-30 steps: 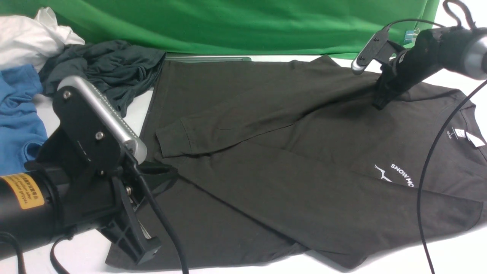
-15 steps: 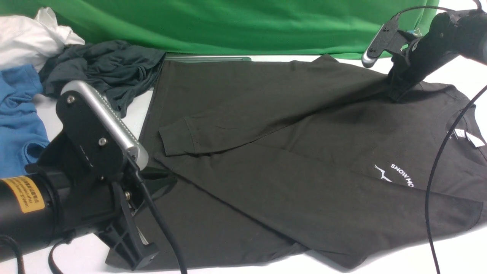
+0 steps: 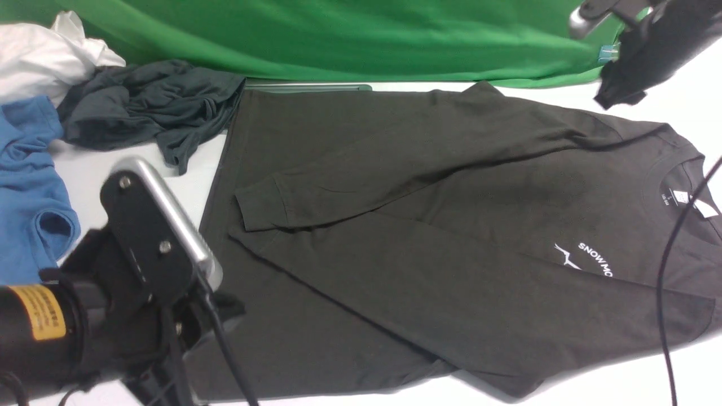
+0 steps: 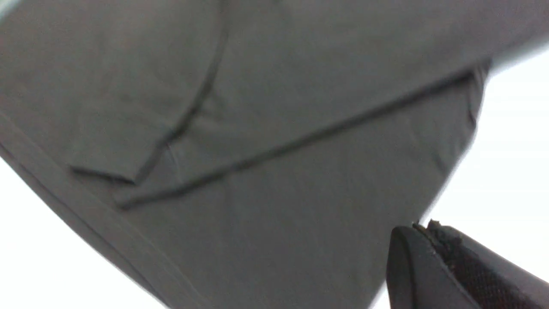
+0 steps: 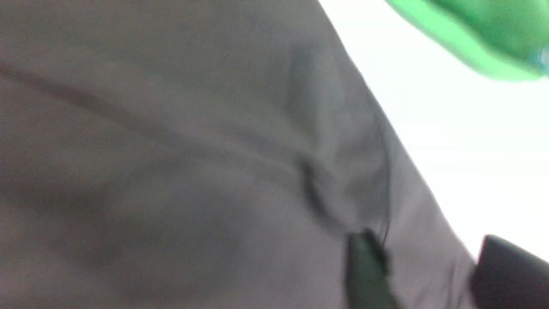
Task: Fold a long-sleeved shirt on a white desktop.
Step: 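Grasp the near edge of the shirt at its hem and shoulder corners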
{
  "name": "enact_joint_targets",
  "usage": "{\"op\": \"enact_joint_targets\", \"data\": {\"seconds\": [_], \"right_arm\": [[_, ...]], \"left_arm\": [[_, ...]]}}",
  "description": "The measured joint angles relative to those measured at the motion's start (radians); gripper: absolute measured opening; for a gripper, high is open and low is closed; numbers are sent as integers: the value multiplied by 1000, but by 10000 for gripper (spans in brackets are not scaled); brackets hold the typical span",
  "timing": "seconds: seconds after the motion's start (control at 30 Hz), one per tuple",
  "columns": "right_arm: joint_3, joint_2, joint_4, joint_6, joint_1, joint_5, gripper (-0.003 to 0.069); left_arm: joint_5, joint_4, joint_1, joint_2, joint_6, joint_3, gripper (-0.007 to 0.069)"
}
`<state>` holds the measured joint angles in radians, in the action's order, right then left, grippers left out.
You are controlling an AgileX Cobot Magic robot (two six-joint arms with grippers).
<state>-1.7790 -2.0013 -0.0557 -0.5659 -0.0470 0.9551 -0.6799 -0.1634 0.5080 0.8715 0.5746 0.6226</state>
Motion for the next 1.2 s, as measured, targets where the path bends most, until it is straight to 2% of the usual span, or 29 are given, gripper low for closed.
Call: {"op": "enact_joint_targets", "data": {"seconds": [0.03, 0.07, 0.1, 0.17, 0.33, 0.5, 0.57, 0.63, 0.77, 0.87, 1.03, 1.13, 1.2], "right_arm": [[21, 29, 1, 27, 0, 39, 157], [26, 35, 1, 32, 0, 45, 157], [77, 90, 2, 65, 0, 81, 96], [143, 153, 9, 103, -3, 93, 76], [402, 401, 56, 206, -43, 63, 80], [714, 718, 80, 326, -204, 13, 95], [757, 777, 82, 343, -238, 11, 104], [857, 892, 84, 353, -325, 10, 129], [932, 1015, 84, 364, -393, 9, 157], [972, 1107, 84, 371, -420, 8, 166], [995, 1182, 83, 368, -423, 4, 171], [1001, 1200, 83, 351, -423, 3, 176], [1001, 1202, 83, 347, -423, 3, 178]], "left_arm": [[-25, 4, 0, 0, 0, 0, 15], [-31, 6, 0, 0, 0, 0, 15], [-86, 10, 0, 0, 0, 0, 15], [-126, 10, 0, 0, 0, 0, 15], [-162, 10, 0, 1, 0, 0, 15], [-204, 11, 0, 79, 0, 2, 15], [-220, 11, 0, 107, 0, 7, 15], [-234, 31, 0, 187, 1, 24, 18], [-228, 80, 0, 267, 36, 35, 40], [-214, 114, 0, 327, 81, 37, 118], [-205, 226, 0, 409, 119, 37, 310], [-191, 283, 0, 448, 130, 37, 391], [-187, 308, 0, 467, 135, 38, 413]]}}
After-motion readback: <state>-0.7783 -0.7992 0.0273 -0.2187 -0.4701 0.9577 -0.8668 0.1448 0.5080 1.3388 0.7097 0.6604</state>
